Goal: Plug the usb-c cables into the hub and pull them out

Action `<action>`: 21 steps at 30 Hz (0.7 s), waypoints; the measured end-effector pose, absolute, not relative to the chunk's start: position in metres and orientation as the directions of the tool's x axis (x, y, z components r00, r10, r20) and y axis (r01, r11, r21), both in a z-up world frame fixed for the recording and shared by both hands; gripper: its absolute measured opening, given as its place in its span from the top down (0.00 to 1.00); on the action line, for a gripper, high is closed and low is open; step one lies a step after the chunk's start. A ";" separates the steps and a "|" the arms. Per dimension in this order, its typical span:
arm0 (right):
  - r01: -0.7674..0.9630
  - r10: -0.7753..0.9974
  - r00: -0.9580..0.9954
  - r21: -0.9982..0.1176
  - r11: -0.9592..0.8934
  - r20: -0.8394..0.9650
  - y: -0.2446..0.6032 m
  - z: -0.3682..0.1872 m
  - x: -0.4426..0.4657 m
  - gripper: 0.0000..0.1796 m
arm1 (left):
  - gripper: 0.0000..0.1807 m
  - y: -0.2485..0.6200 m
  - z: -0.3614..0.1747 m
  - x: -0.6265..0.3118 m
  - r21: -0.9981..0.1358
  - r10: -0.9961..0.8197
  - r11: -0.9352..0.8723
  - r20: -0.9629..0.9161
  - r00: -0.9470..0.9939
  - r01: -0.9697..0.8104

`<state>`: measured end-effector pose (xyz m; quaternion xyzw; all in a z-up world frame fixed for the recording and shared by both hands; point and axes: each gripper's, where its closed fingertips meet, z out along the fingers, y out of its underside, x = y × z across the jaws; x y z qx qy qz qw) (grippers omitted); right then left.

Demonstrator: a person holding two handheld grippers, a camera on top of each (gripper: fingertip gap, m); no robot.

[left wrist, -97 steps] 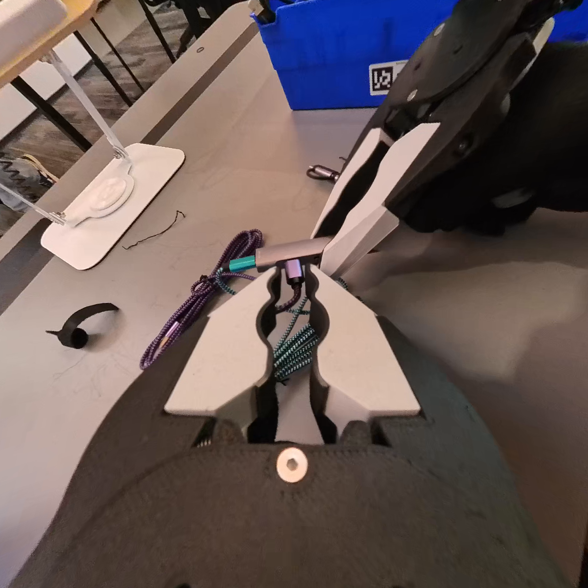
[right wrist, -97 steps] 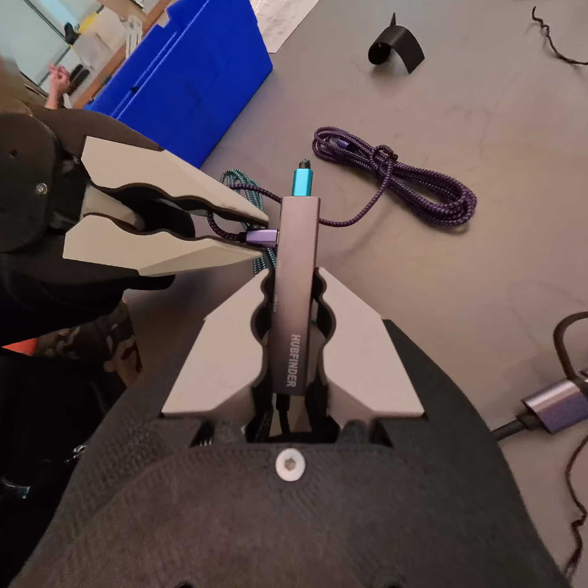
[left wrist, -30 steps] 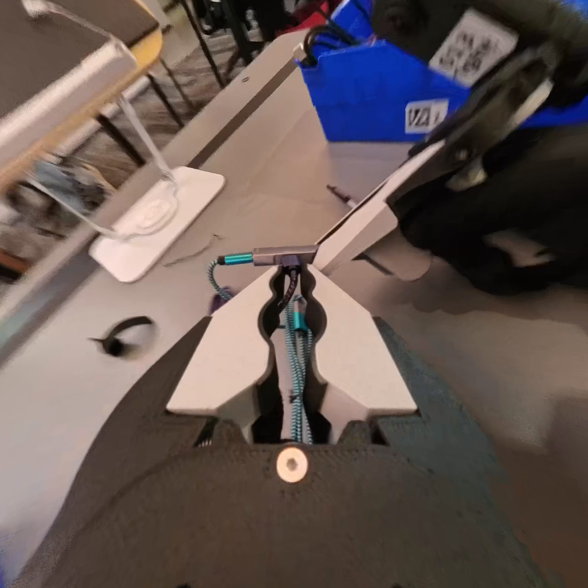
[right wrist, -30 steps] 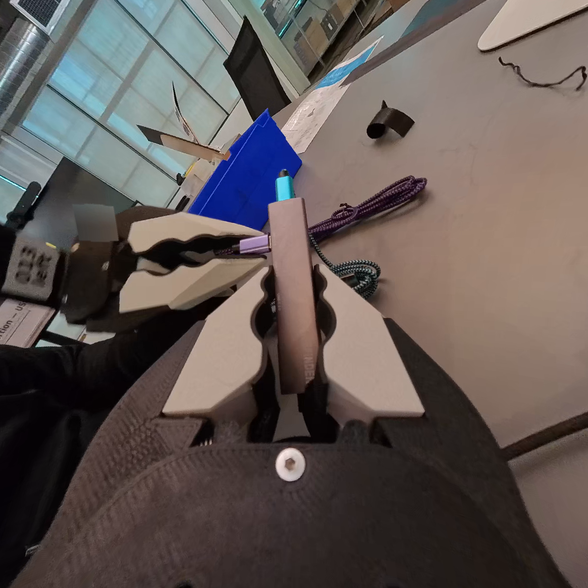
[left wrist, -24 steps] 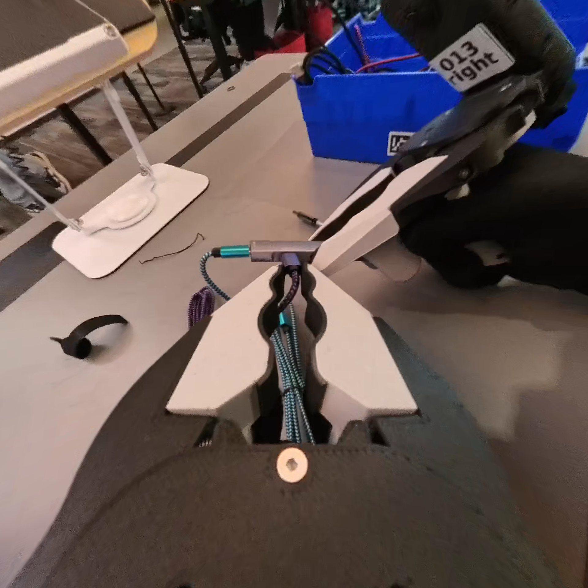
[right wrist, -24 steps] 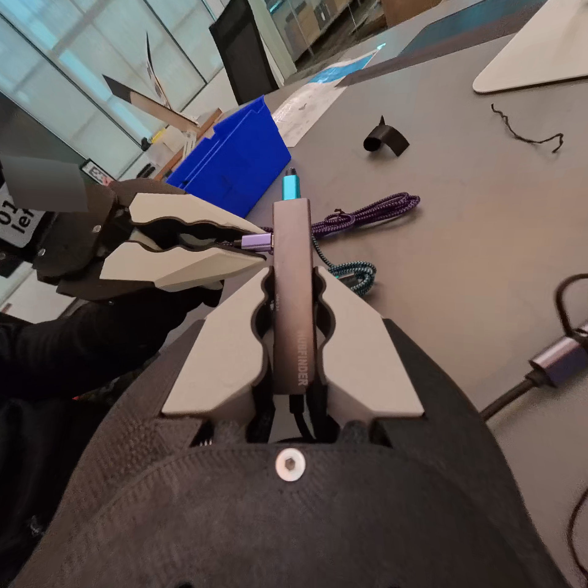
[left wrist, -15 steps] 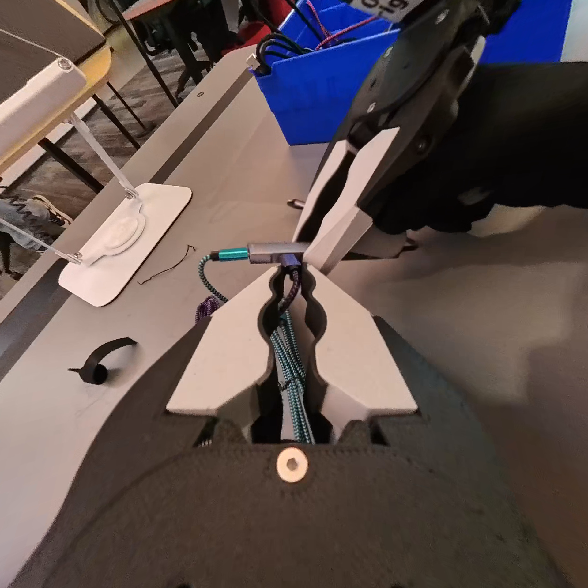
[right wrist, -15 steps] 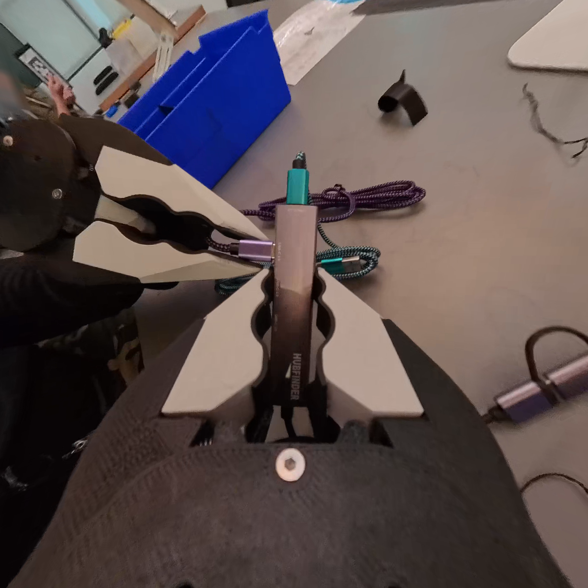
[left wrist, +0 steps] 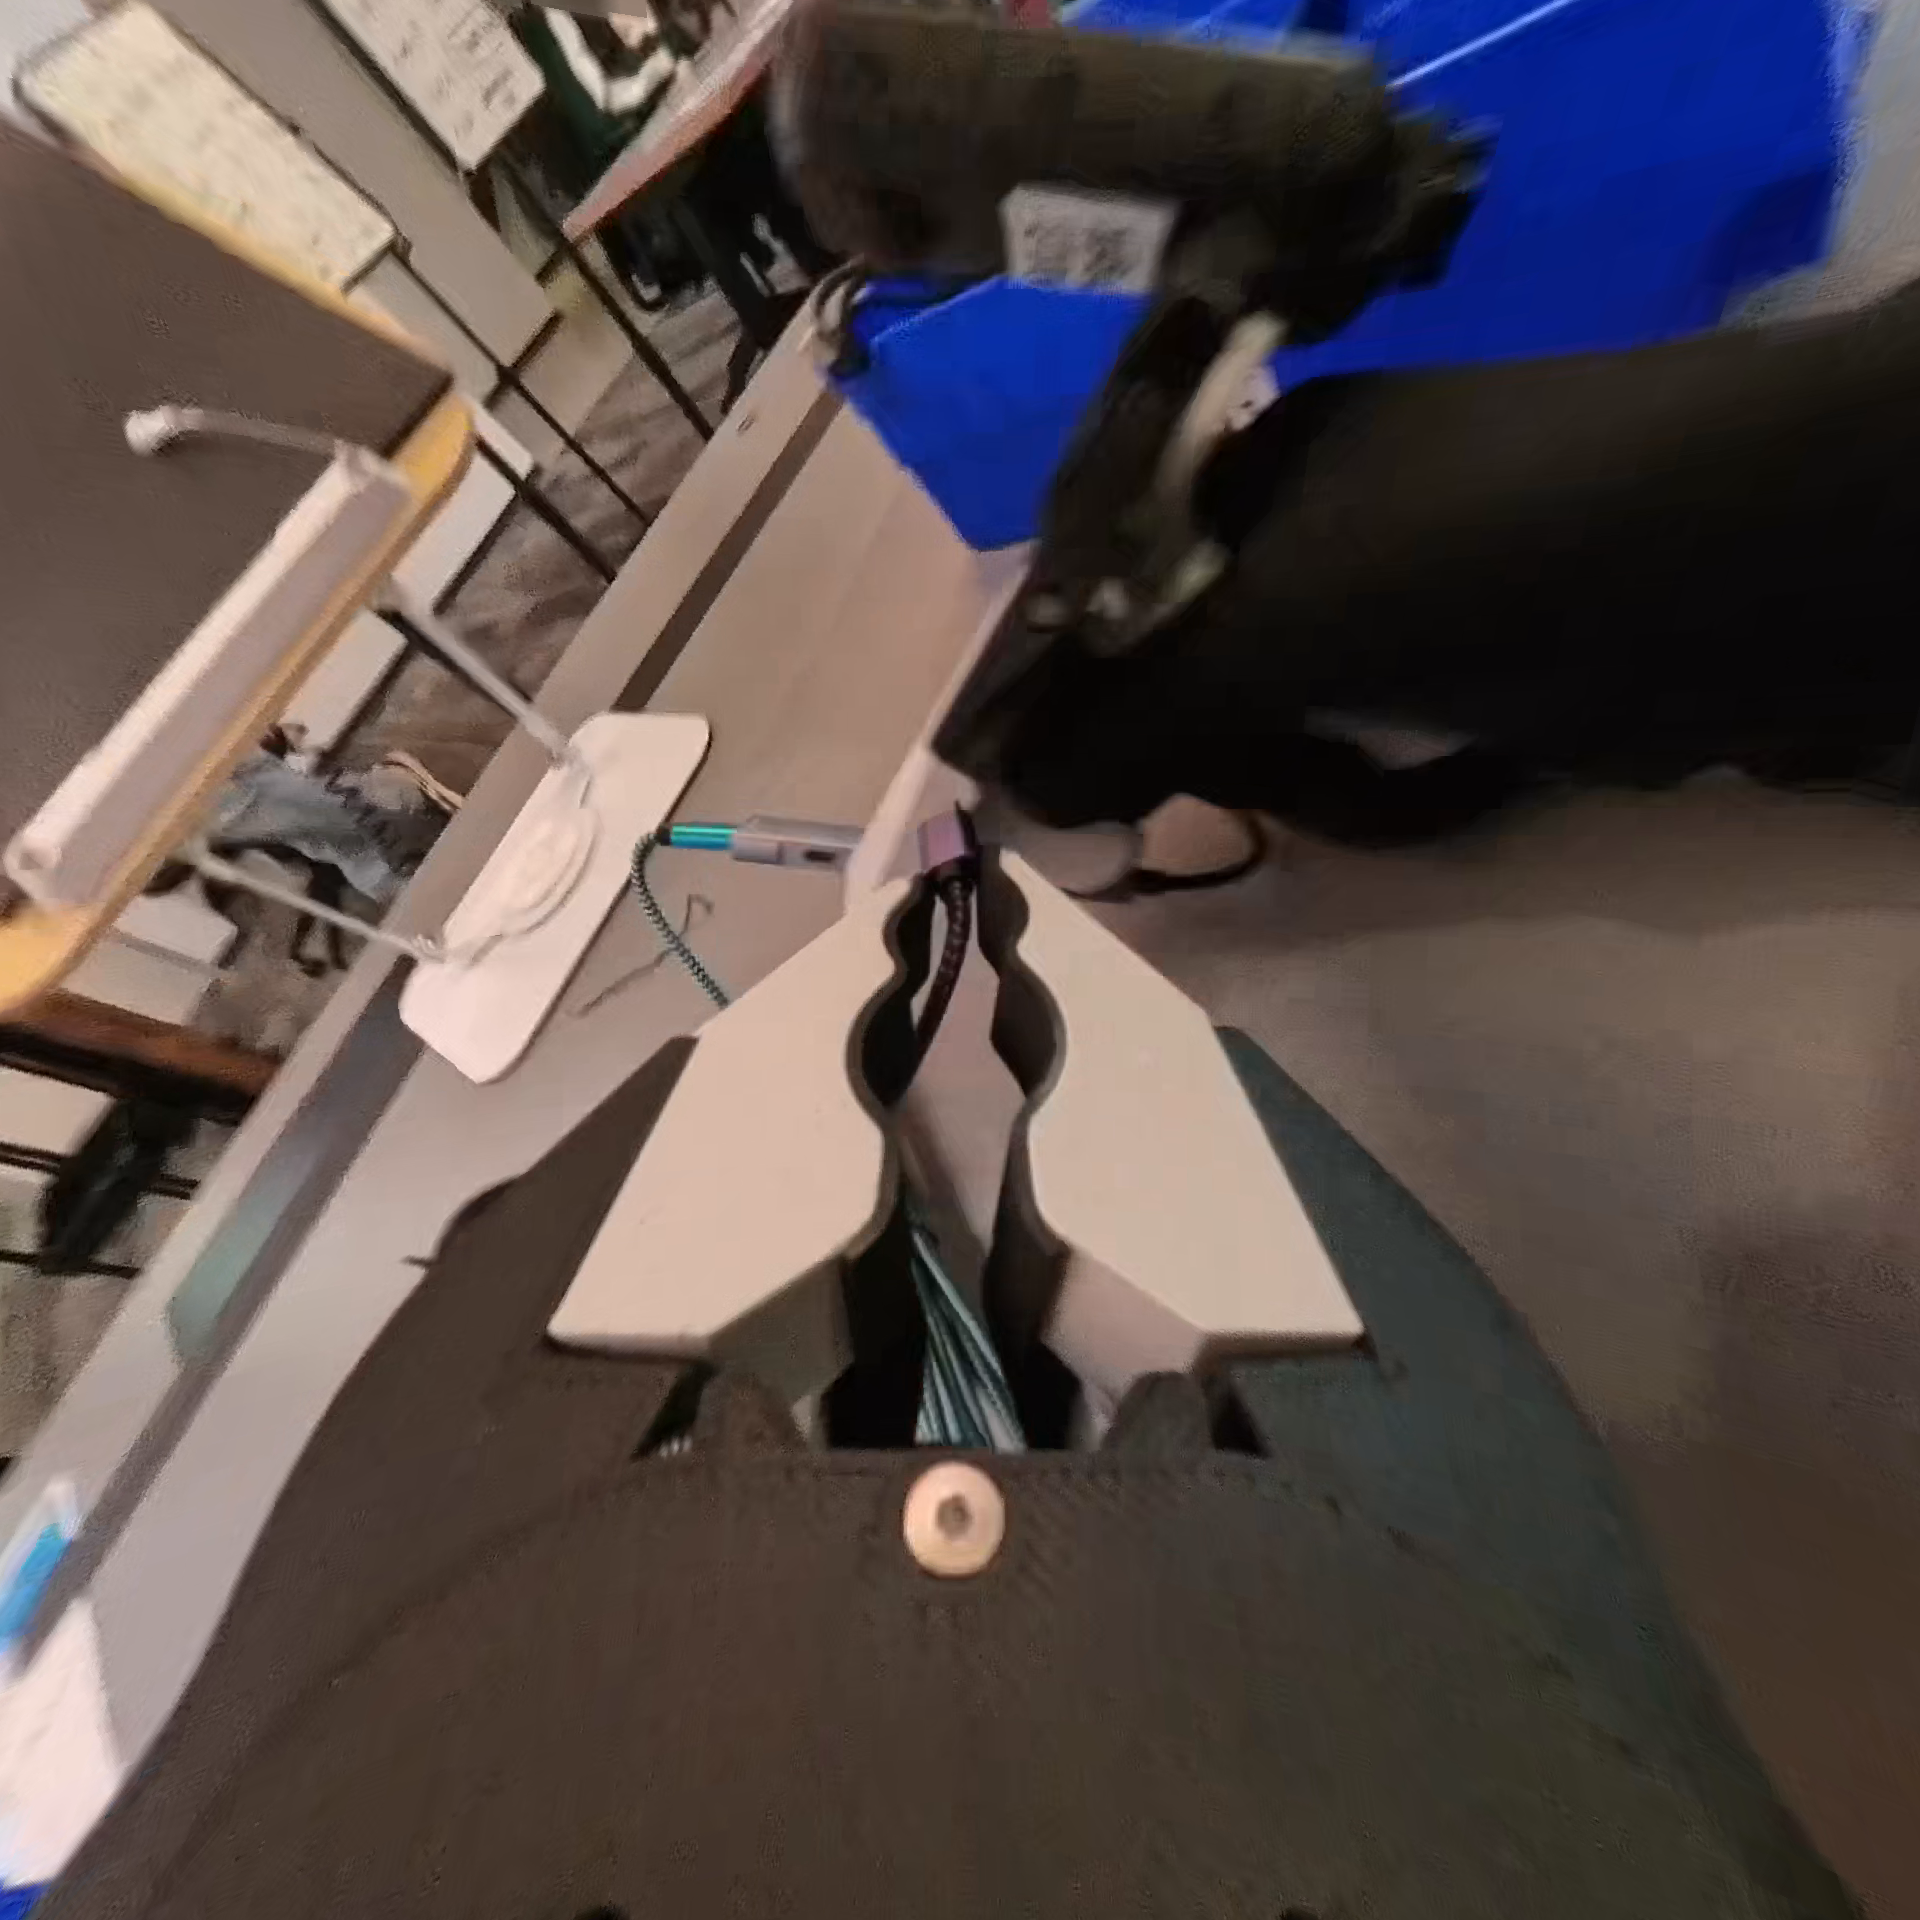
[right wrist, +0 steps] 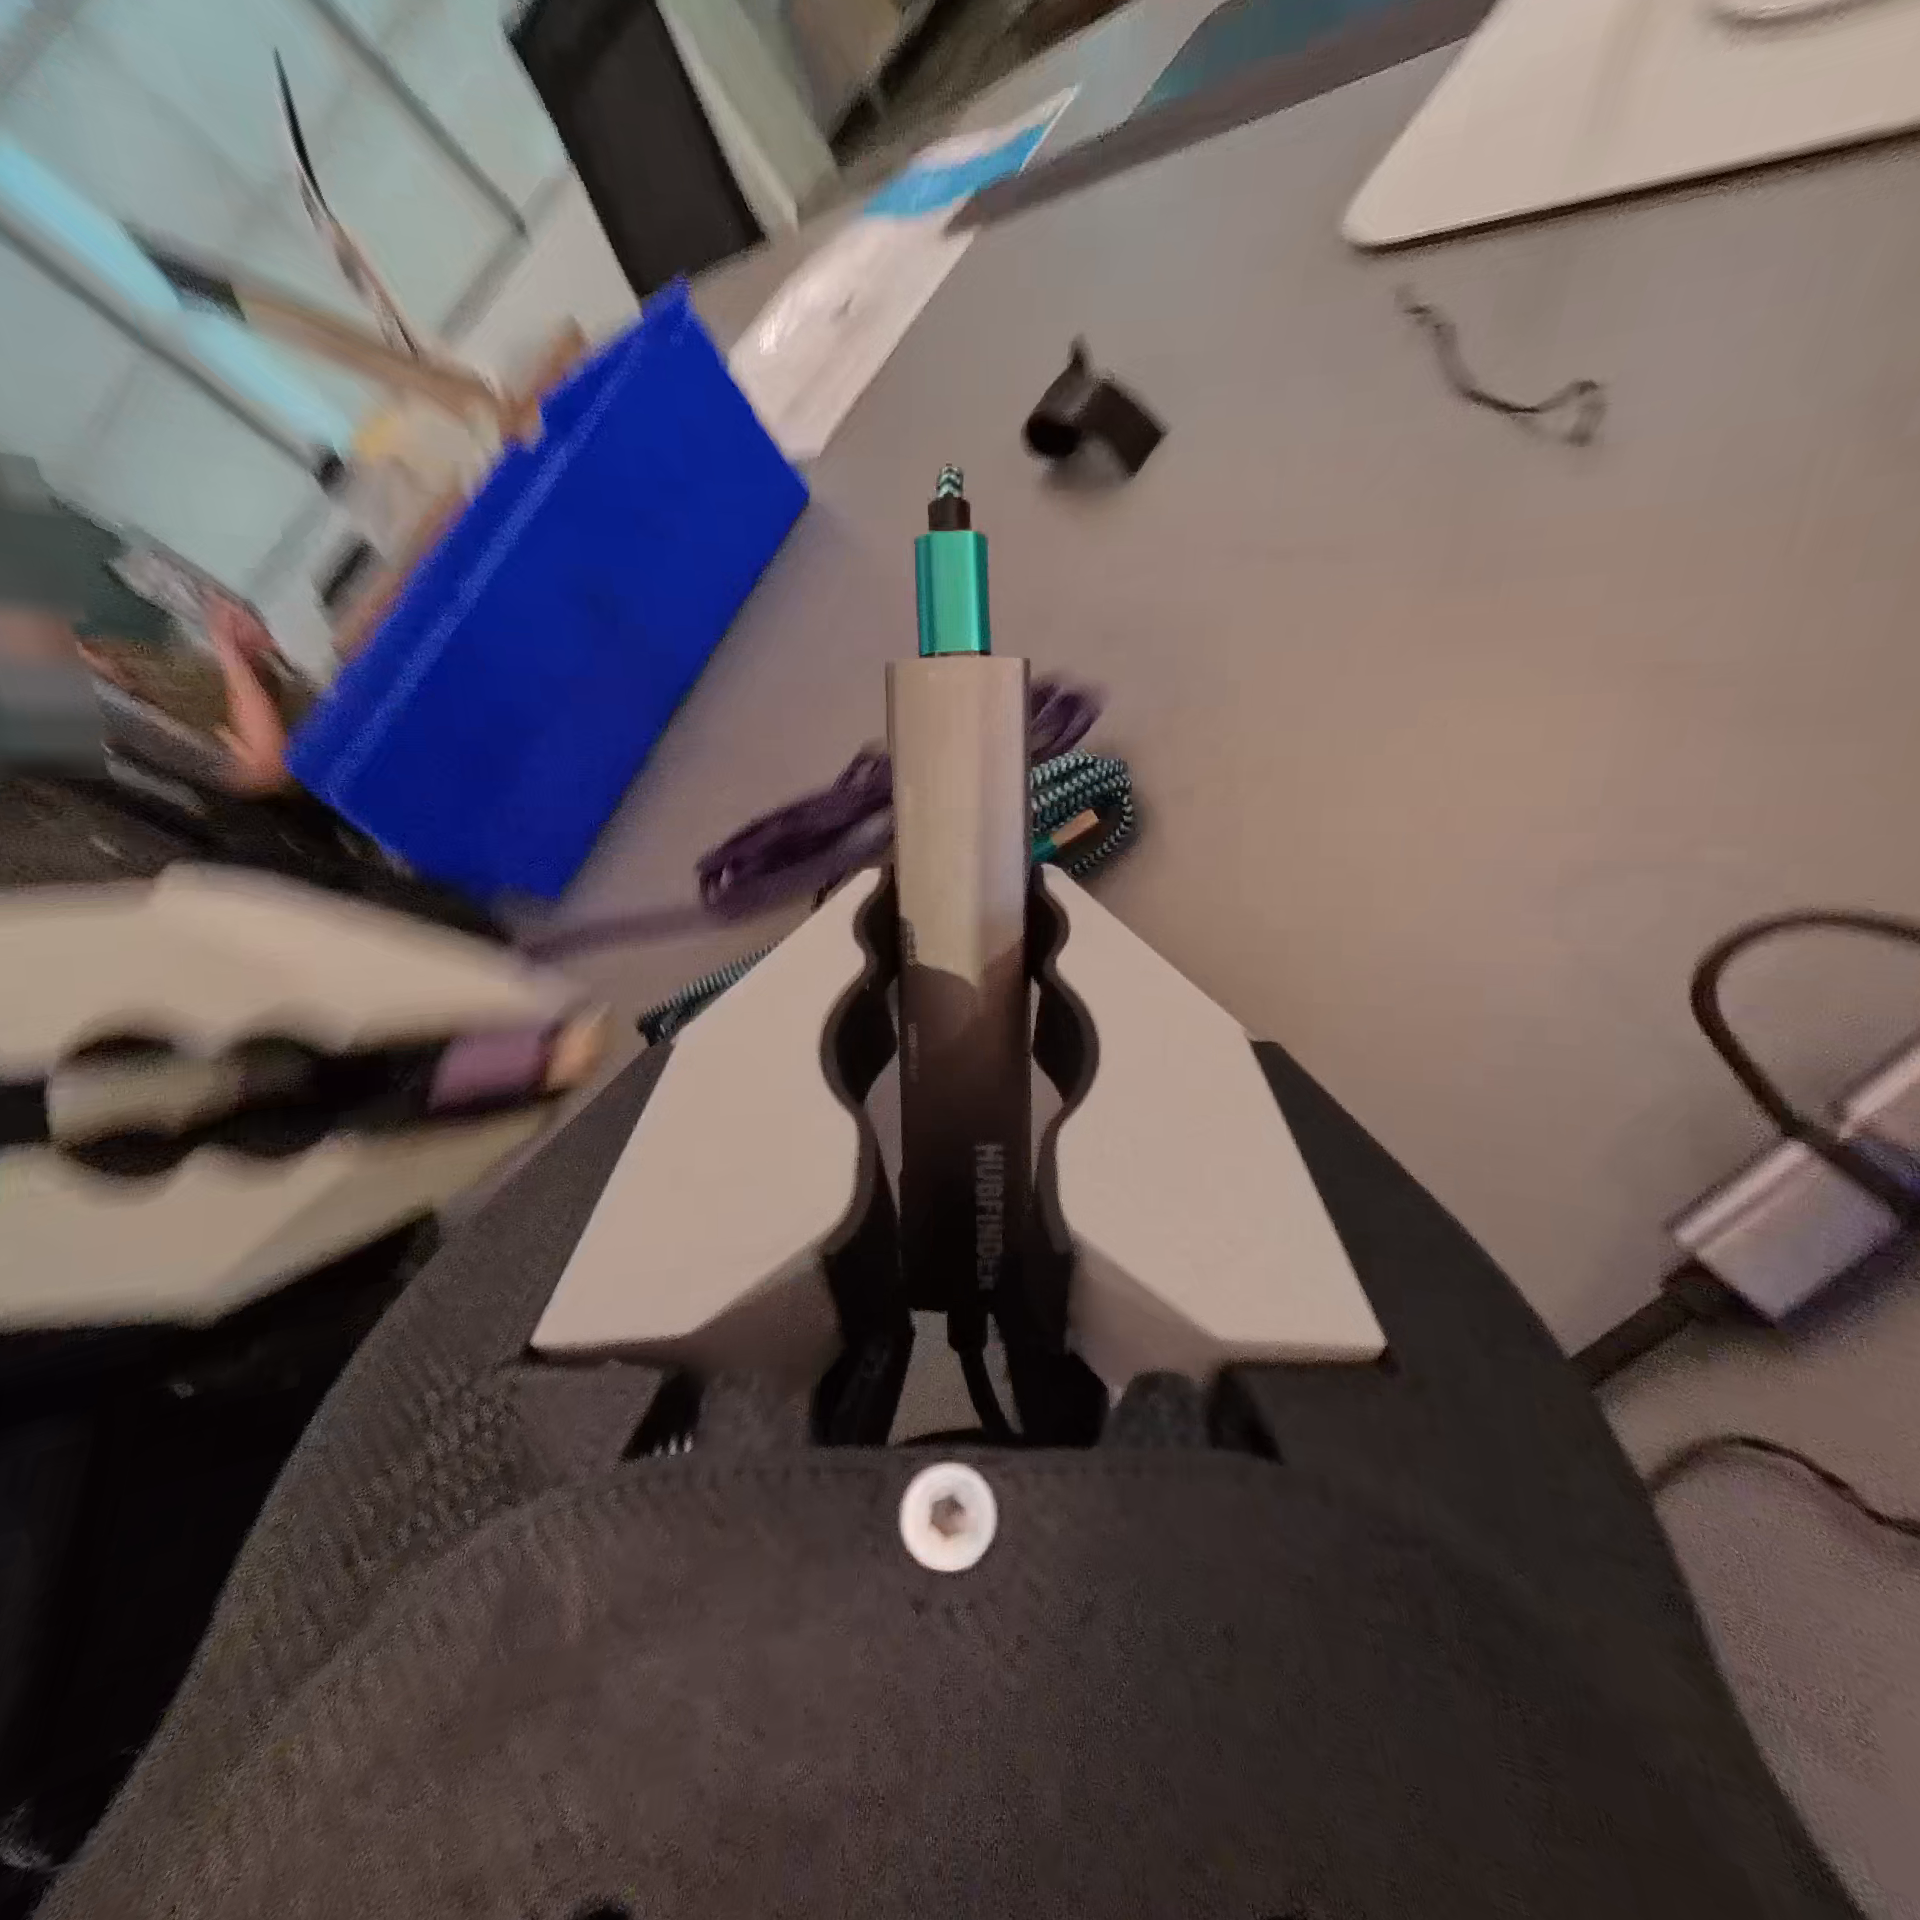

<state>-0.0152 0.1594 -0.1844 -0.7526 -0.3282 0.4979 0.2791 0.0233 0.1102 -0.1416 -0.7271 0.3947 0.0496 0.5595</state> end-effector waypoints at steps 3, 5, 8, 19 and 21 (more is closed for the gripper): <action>0.262 0.802 0.289 -0.762 -0.592 -0.523 0.161 -0.185 -0.012 0.88 | 0.96 0.124 -0.142 0.000 -0.742 -0.437 -0.093 -0.568 0.697 -0.663; 0.287 0.818 0.256 -0.767 -0.574 -0.516 0.148 -0.185 -0.019 0.88 | 0.96 0.129 -0.135 -0.018 -0.813 -0.490 -0.144 -0.437 0.754 -0.564; 0.291 0.823 0.269 -0.772 -0.565 -0.500 0.149 -0.189 -0.016 0.88 | 0.96 0.135 -0.137 -0.047 -0.770 -0.434 -0.198 -0.486 0.759 -0.606; 0.395 0.898 0.198 -0.807 -0.440 -0.393 0.130 -0.191 -0.004 0.88 | 0.85 0.149 -0.184 -0.138 -0.714 -0.346 -0.504 -0.349 0.871 -0.486; 0.437 0.925 0.157 -0.816 -0.380 -0.347 0.124 -0.192 -0.003 0.88 | 0.76 0.148 -0.183 -0.131 -0.726 -0.376 -0.494 -0.317 0.870 -0.478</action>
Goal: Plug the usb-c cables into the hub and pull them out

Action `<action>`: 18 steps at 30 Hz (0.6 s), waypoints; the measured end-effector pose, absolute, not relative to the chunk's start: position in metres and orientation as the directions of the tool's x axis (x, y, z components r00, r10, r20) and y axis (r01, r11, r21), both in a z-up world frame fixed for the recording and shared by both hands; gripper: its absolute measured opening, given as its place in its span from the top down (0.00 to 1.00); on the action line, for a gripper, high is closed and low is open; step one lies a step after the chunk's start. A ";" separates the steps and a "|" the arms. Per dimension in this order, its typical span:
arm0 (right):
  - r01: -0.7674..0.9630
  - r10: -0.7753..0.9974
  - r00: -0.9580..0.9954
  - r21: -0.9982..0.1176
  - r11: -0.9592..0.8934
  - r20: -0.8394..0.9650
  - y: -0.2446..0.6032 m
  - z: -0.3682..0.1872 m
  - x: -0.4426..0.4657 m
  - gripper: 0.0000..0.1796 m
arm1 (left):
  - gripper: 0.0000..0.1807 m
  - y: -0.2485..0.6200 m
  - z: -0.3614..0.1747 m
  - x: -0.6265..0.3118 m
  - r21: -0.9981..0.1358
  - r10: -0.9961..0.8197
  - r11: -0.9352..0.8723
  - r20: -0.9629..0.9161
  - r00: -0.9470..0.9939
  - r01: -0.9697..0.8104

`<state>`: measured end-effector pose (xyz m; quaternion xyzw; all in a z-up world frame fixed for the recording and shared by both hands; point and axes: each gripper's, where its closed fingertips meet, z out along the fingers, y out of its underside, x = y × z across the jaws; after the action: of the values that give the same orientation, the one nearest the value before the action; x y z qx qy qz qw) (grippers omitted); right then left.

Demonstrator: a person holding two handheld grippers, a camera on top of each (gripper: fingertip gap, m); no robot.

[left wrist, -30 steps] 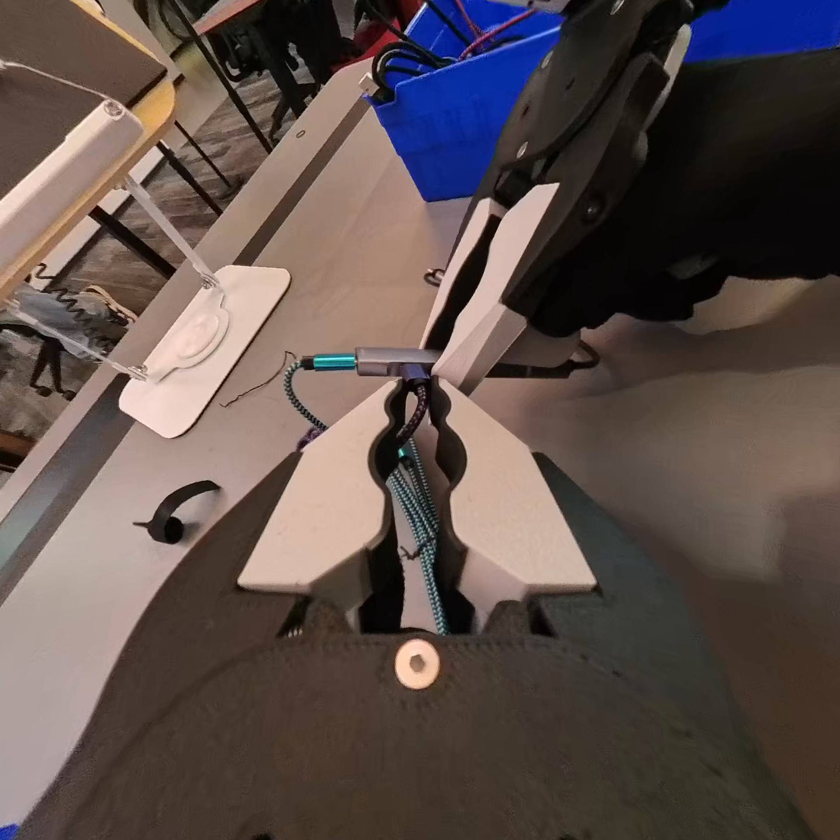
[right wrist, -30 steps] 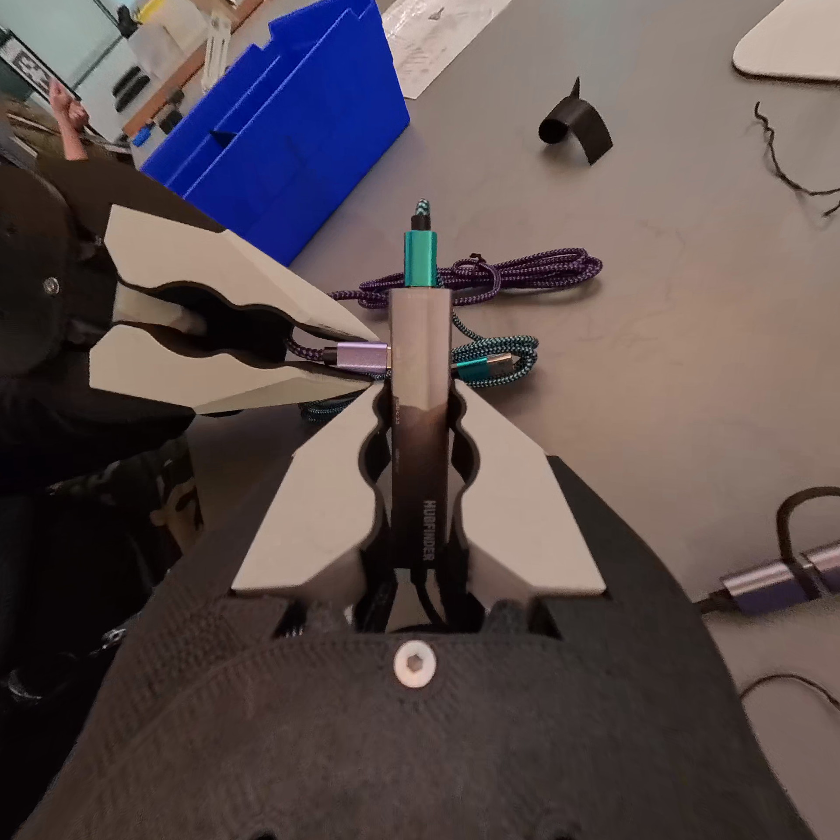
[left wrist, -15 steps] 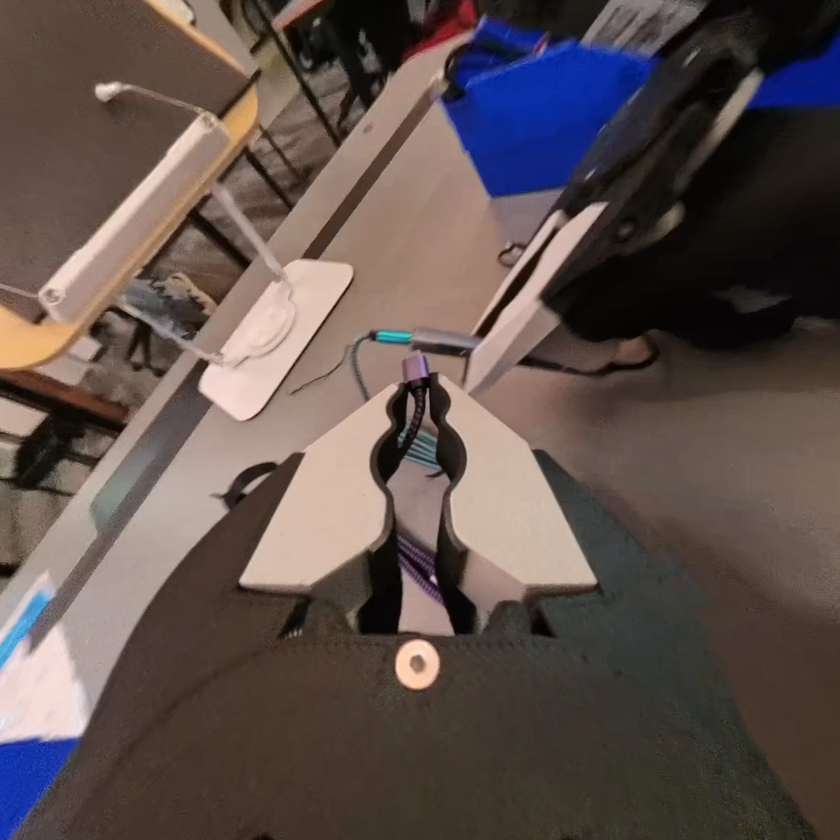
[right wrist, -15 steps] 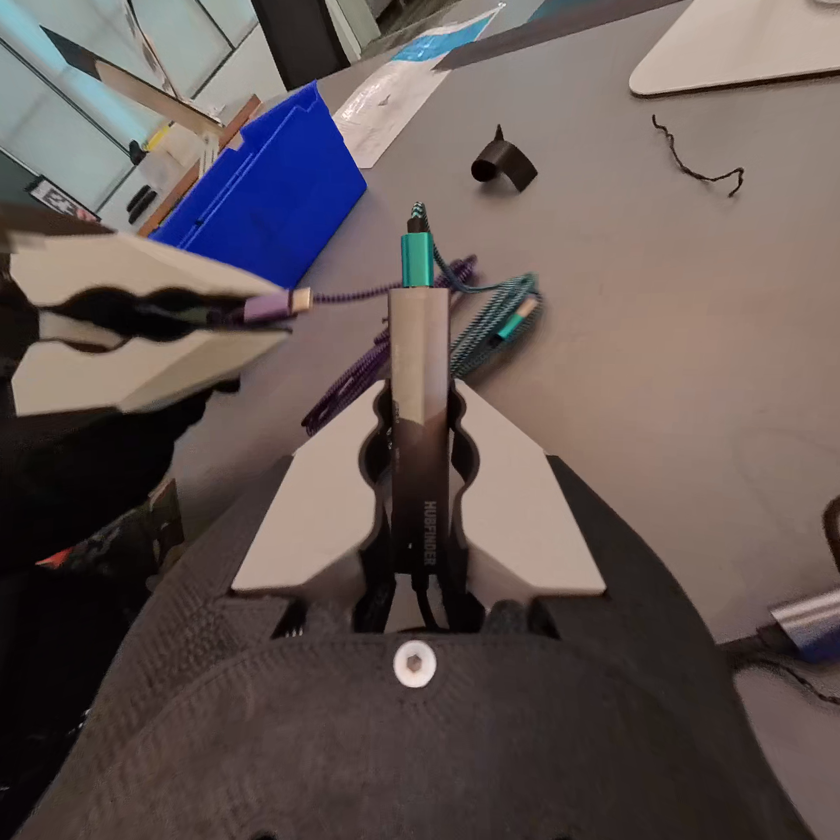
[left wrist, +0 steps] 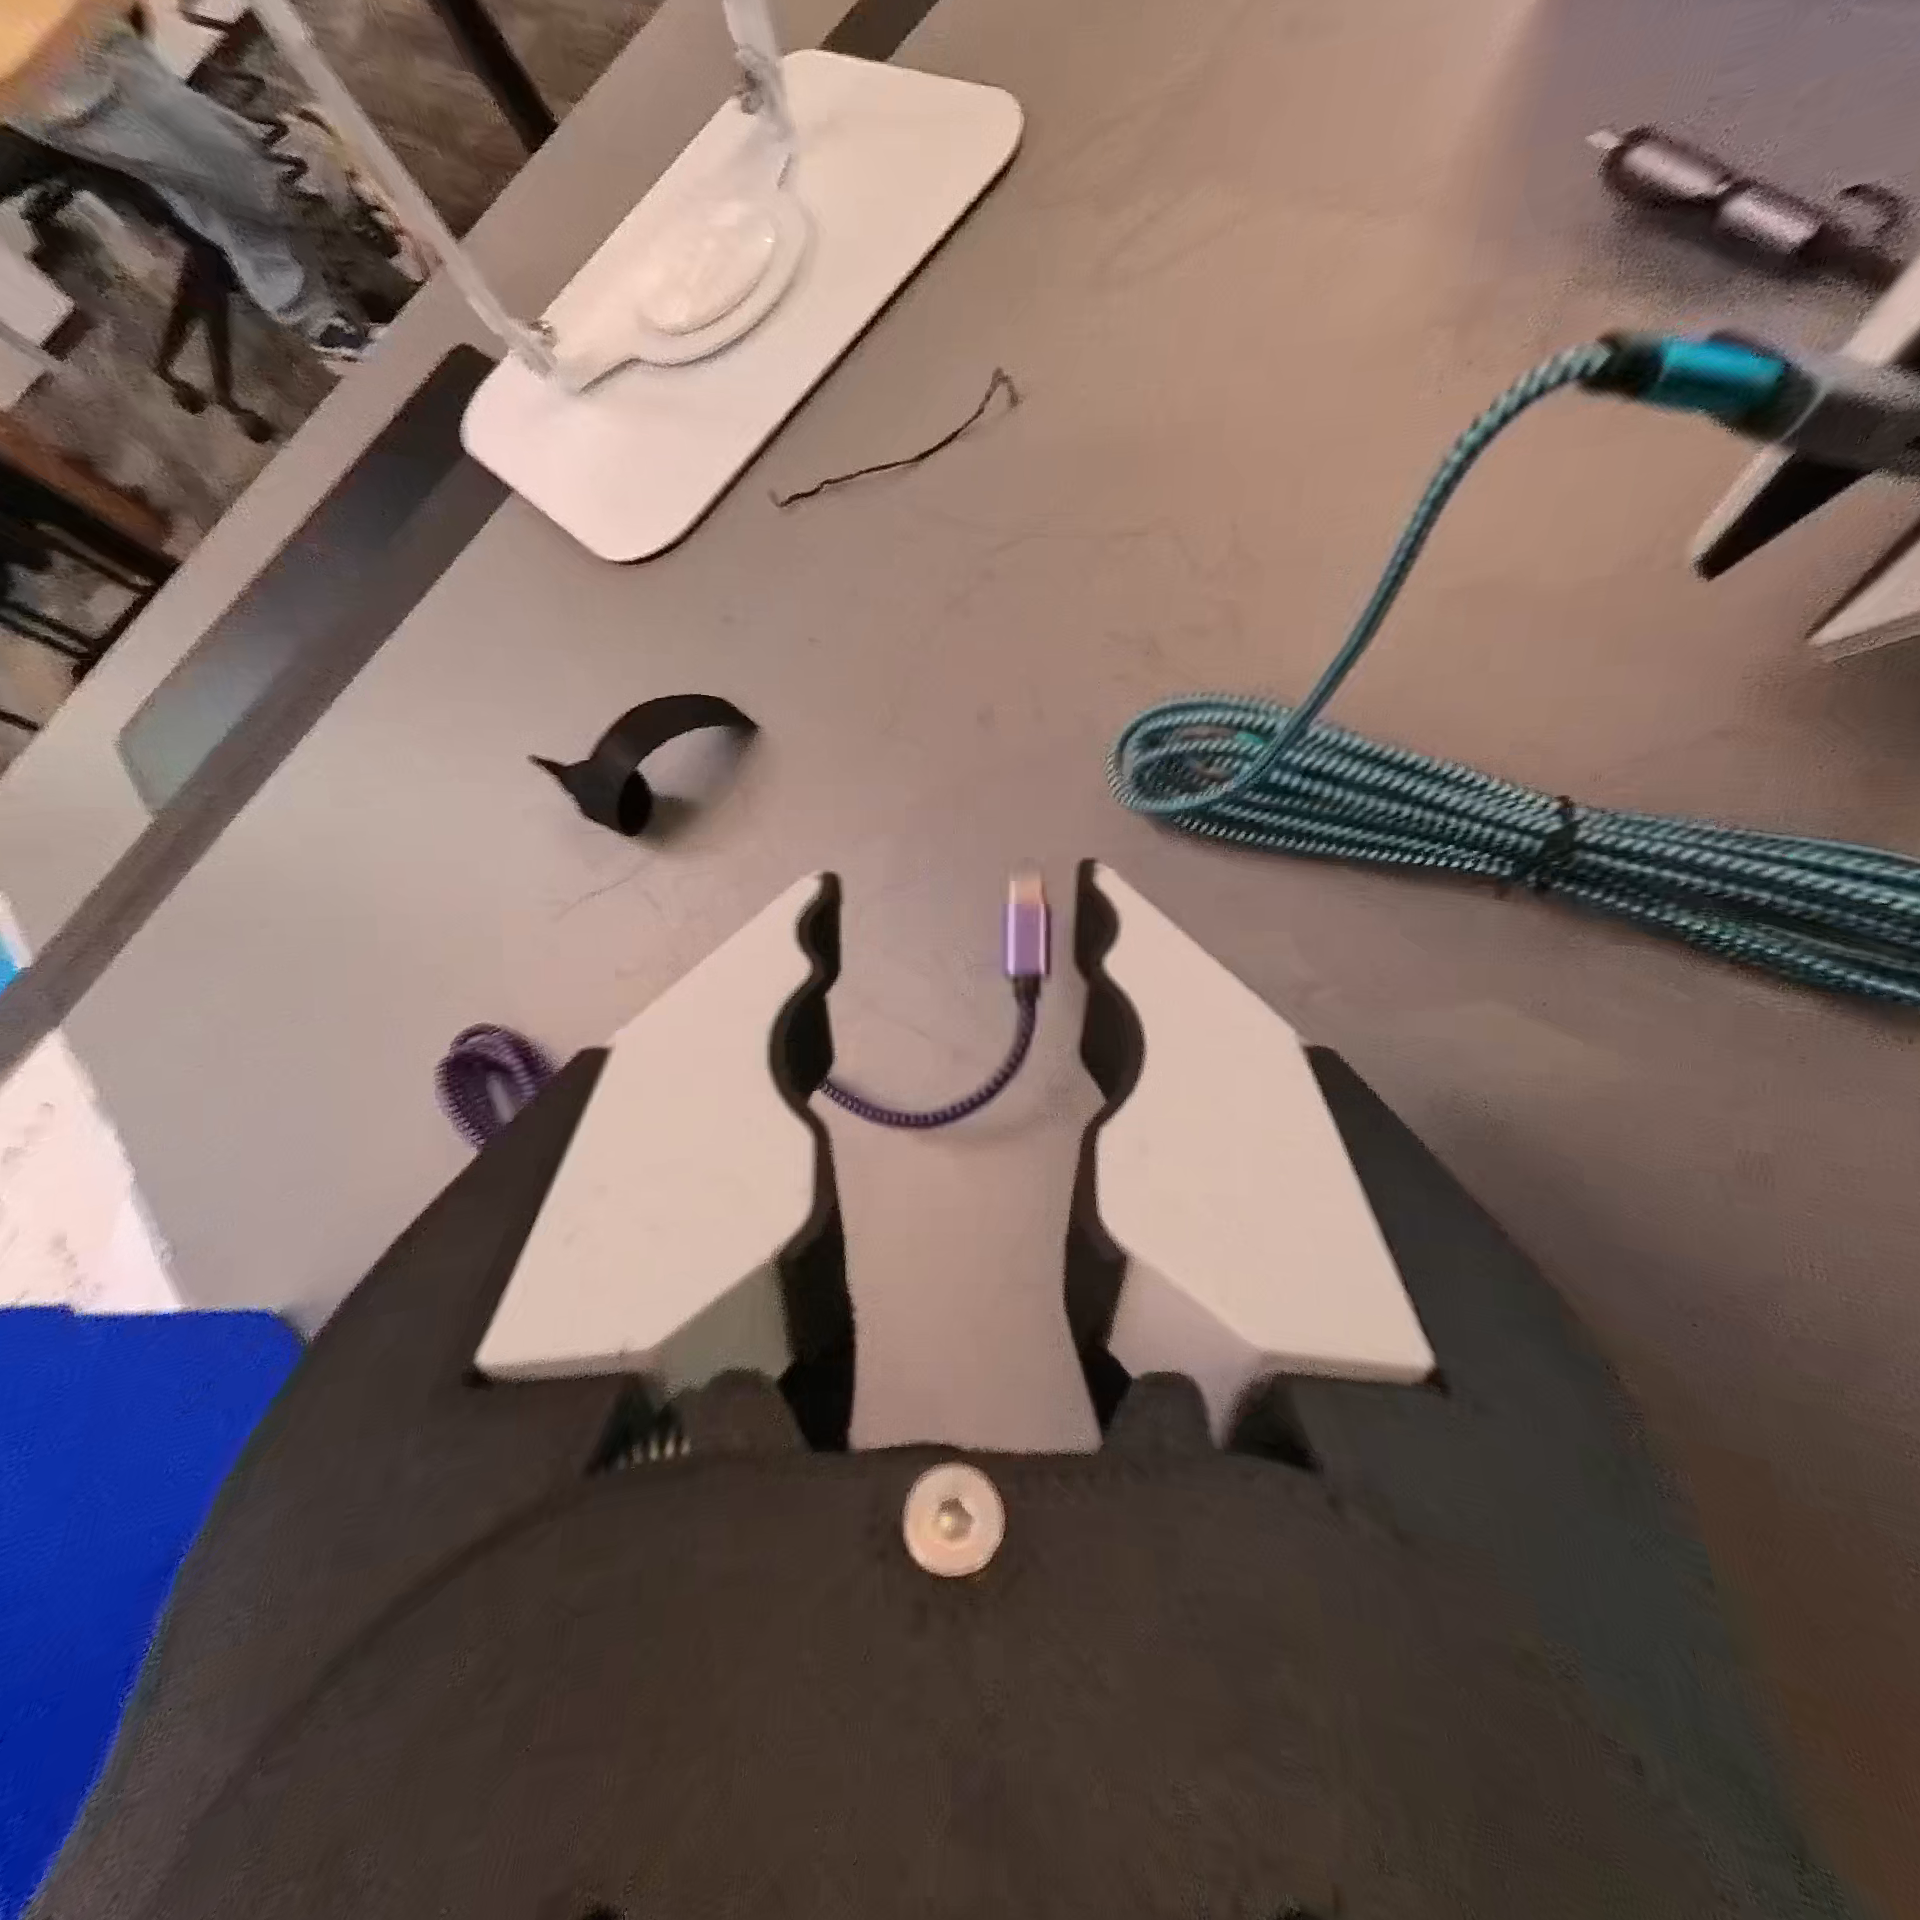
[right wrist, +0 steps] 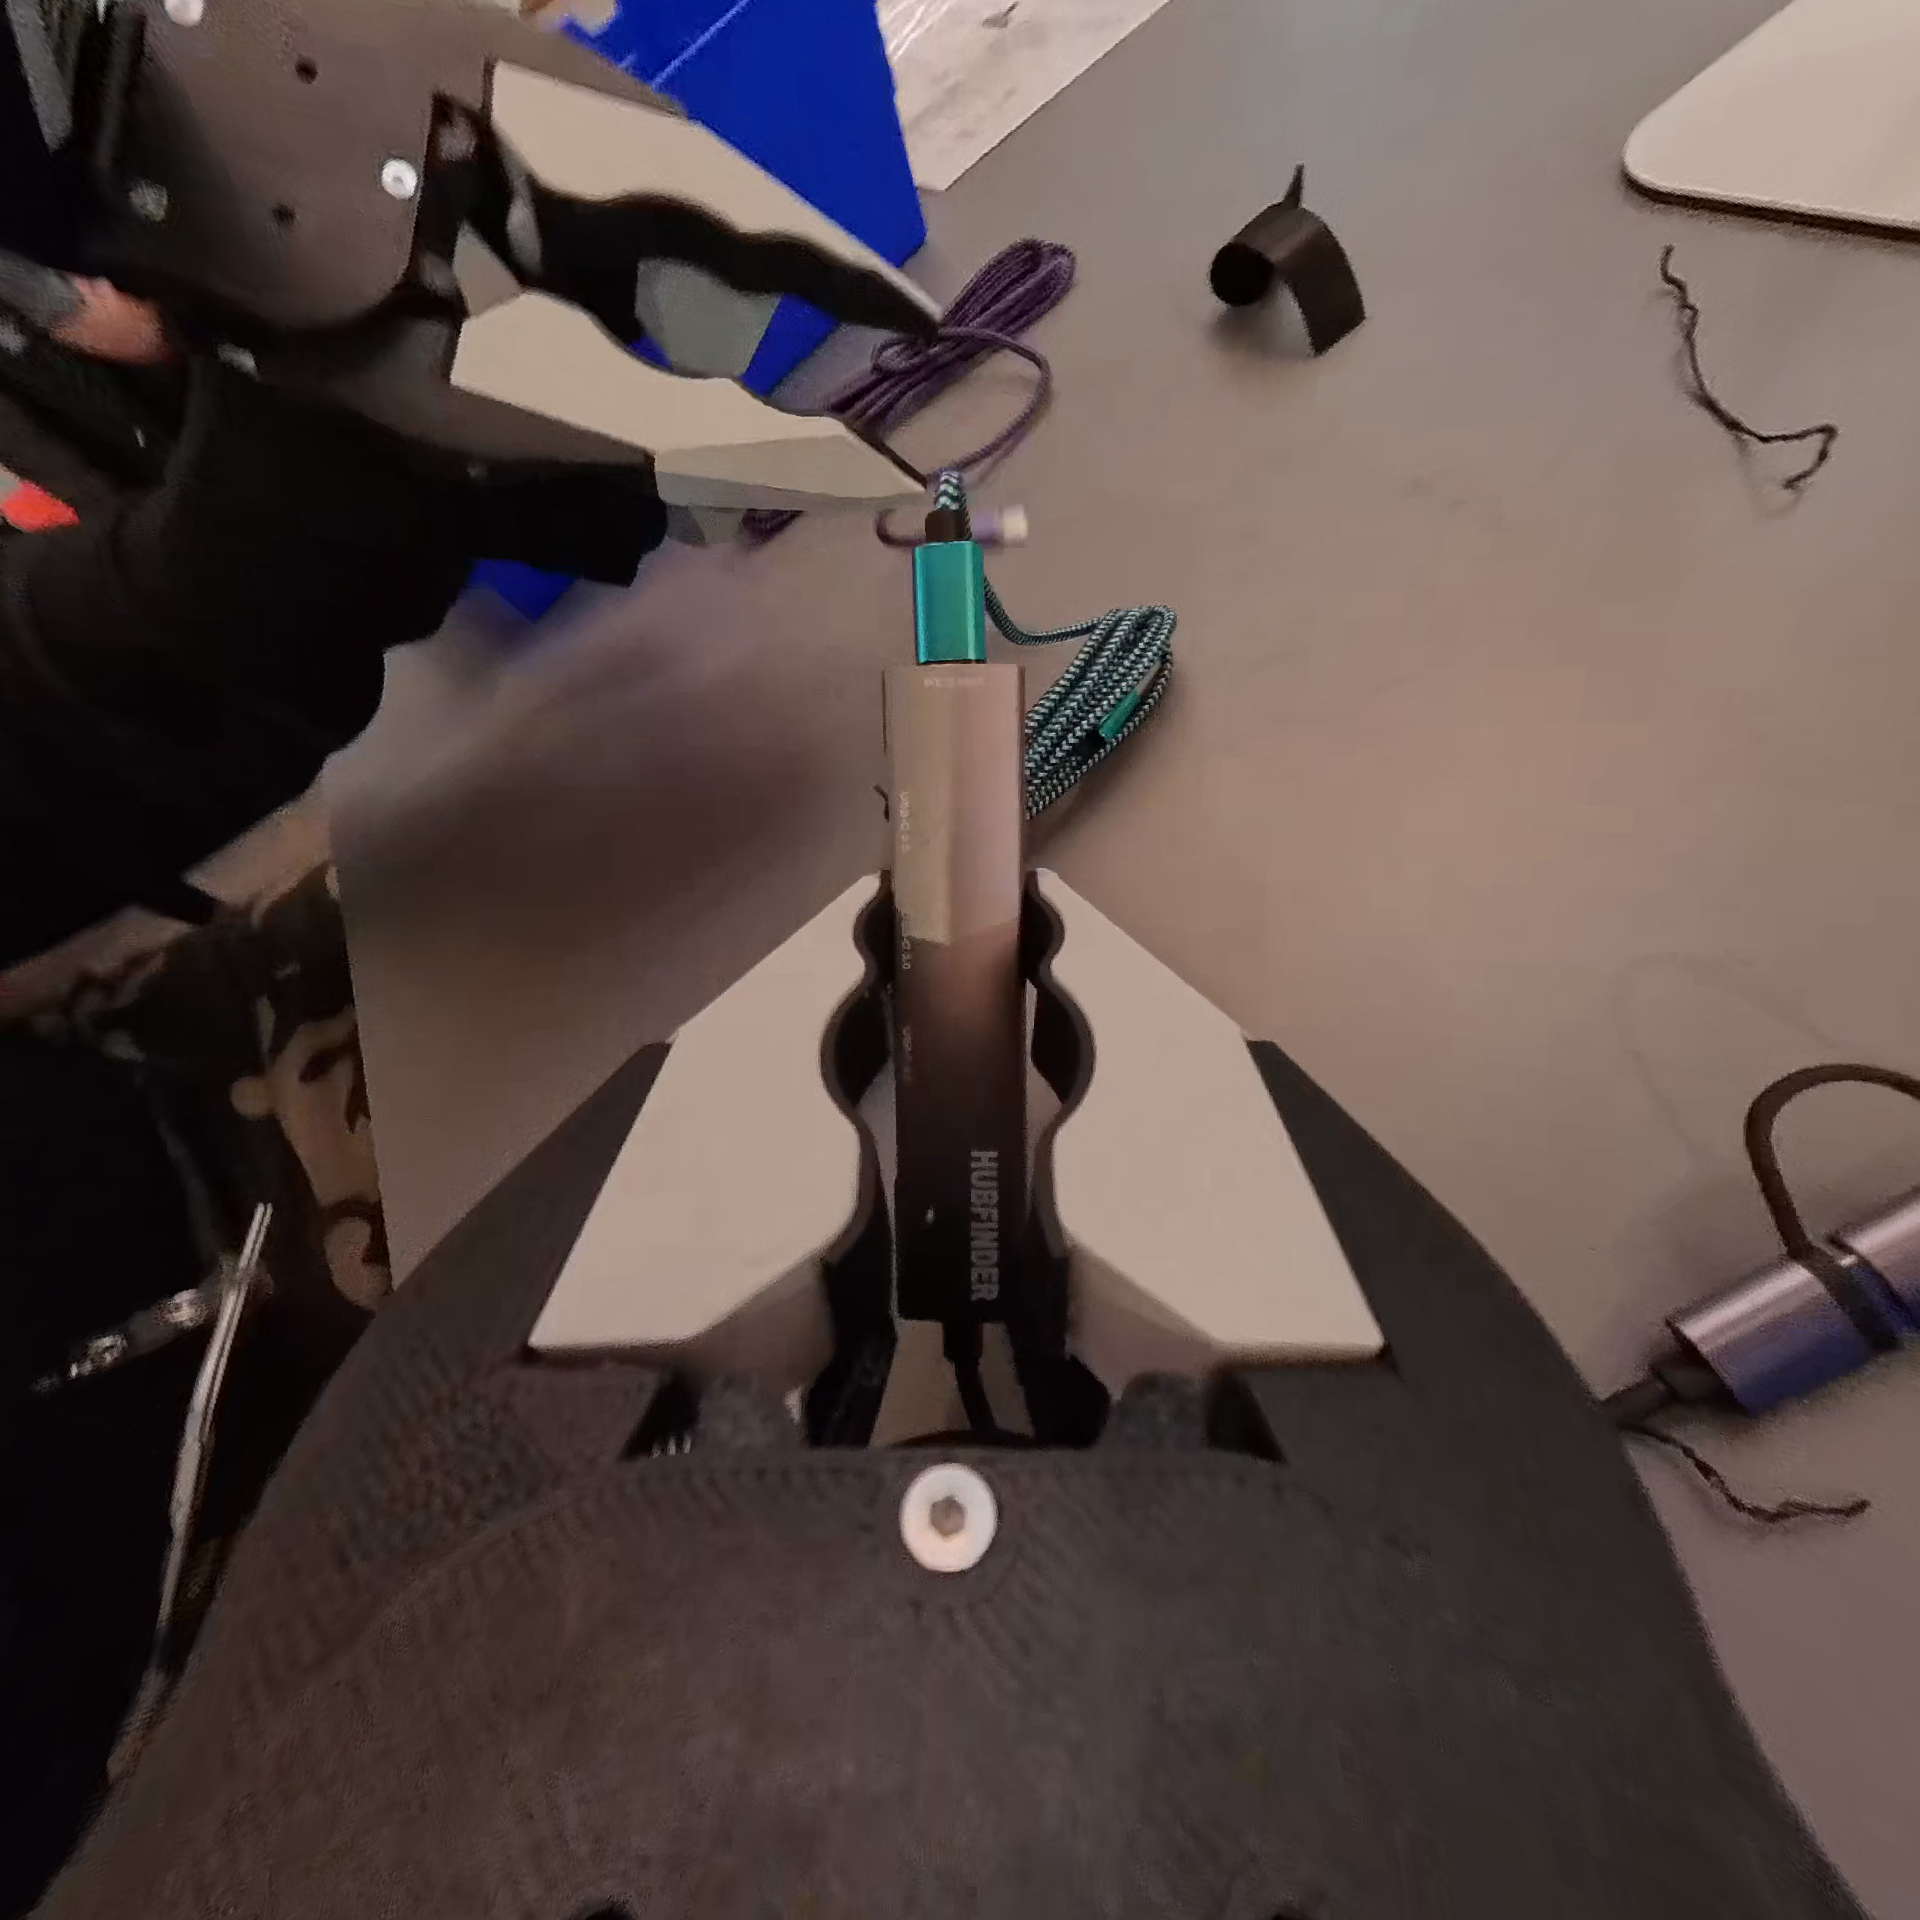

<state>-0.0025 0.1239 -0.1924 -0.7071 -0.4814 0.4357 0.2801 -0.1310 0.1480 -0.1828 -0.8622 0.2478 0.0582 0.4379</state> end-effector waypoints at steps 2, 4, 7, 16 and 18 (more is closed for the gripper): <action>0.479 0.946 0.100 -0.819 -0.317 -0.308 0.116 -0.194 -0.002 0.88 | 0.67 0.144 -0.181 -0.117 -0.742 -0.446 -0.472 -0.264 0.855 -0.475; 0.529 0.964 0.073 -0.810 -0.255 -0.256 0.113 -0.199 0.001 0.89 | 0.61 0.138 -0.182 -0.106 -0.738 -0.504 -0.483 -0.207 0.839 -0.472; 0.569 0.978 -0.045 -0.810 -0.143 -0.205 0.099 -0.200 0.003 0.88 | 0.68 0.123 -0.170 -0.070 -0.779 -0.658 -0.390 -0.137 0.741 -0.491; 0.603 0.967 -0.244 -0.793 0.091 -0.074 0.081 -0.199 0.008 0.88 | 1.00 0.082 -0.177 -0.010 -0.762 -0.887 -0.280 -0.027 0.462 -0.583; 0.615 0.964 -0.258 -0.780 0.113 -0.063 0.080 -0.200 0.009 0.89 | 1.00 0.079 -0.176 -0.007 -0.761 -0.890 -0.284 -0.017 0.456 -0.583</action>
<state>0.0086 0.0799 -0.2004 -0.5593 -0.7060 0.3612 0.2413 -0.0070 0.0792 -0.1764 -0.7726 0.4765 -0.2120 0.3620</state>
